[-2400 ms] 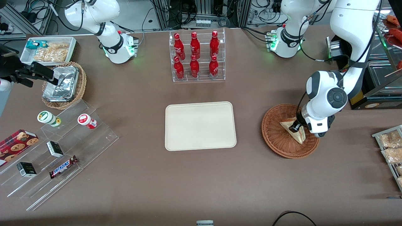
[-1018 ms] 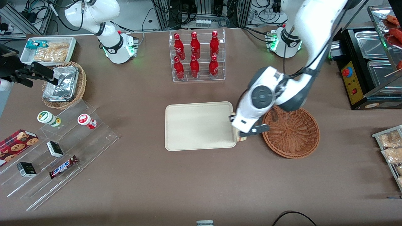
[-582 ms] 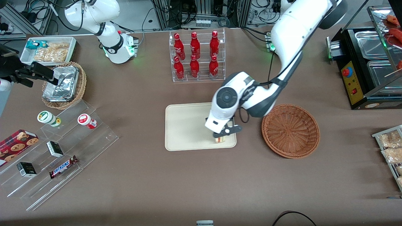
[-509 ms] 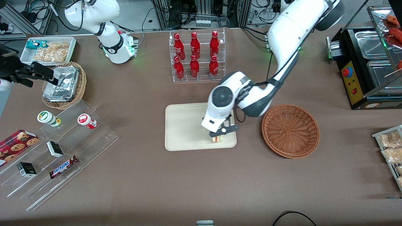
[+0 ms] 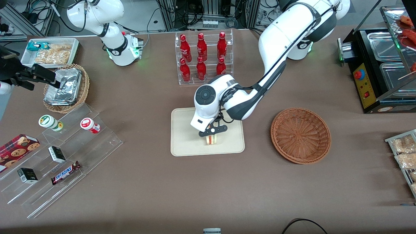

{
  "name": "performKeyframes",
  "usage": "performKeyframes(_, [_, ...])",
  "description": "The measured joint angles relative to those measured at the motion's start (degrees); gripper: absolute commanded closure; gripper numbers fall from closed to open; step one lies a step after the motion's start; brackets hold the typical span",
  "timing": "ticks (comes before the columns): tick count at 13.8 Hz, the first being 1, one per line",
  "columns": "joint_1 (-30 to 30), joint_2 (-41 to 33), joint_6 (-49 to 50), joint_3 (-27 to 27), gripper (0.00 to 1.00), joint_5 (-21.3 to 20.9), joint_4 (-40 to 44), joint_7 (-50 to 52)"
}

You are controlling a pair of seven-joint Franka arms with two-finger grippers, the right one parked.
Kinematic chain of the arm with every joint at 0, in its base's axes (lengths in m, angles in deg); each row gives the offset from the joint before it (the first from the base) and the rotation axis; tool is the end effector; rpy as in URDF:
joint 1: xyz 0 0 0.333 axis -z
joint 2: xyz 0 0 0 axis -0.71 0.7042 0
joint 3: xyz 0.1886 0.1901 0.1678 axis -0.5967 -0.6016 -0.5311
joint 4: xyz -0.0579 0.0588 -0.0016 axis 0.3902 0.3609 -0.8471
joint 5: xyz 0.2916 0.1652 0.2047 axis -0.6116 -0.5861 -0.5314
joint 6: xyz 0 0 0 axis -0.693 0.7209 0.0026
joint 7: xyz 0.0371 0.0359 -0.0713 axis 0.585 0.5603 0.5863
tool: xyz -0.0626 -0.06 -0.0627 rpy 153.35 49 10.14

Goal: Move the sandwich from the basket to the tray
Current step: 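Lift the sandwich and carry it with the left gripper over the beige tray, then lower the sandwich onto the tray and open the left gripper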

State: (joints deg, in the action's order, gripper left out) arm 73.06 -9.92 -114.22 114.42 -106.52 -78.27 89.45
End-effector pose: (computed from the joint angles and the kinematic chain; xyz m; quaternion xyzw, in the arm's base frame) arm 0.5039 -0.5320 0.2524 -0.9926 -0.1141 0.0403 0.0001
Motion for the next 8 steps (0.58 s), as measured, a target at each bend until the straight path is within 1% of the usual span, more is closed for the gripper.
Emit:
performKeyframes(1, [0.28, 0.45, -0.52, 0.00, 0.86, -0.01, 0.01, 0.00])
performKeyframes(2, [0.48, 0.83, -0.69, 0.00, 0.47, -0.02, 0.02, 0.00])
performKeyframes(3, [0.55, 1.13, -0.83, 0.00, 0.01, -0.02, 0.02, 0.01])
performKeyframes(6, [0.55, 1.29, -0.91, 0.01, 0.00, -0.26, 0.29, 0.18])
performKeyframes(8, [0.58, 0.93, -0.87, 0.16, 0.00, -3.63, 1.14, 0.09])
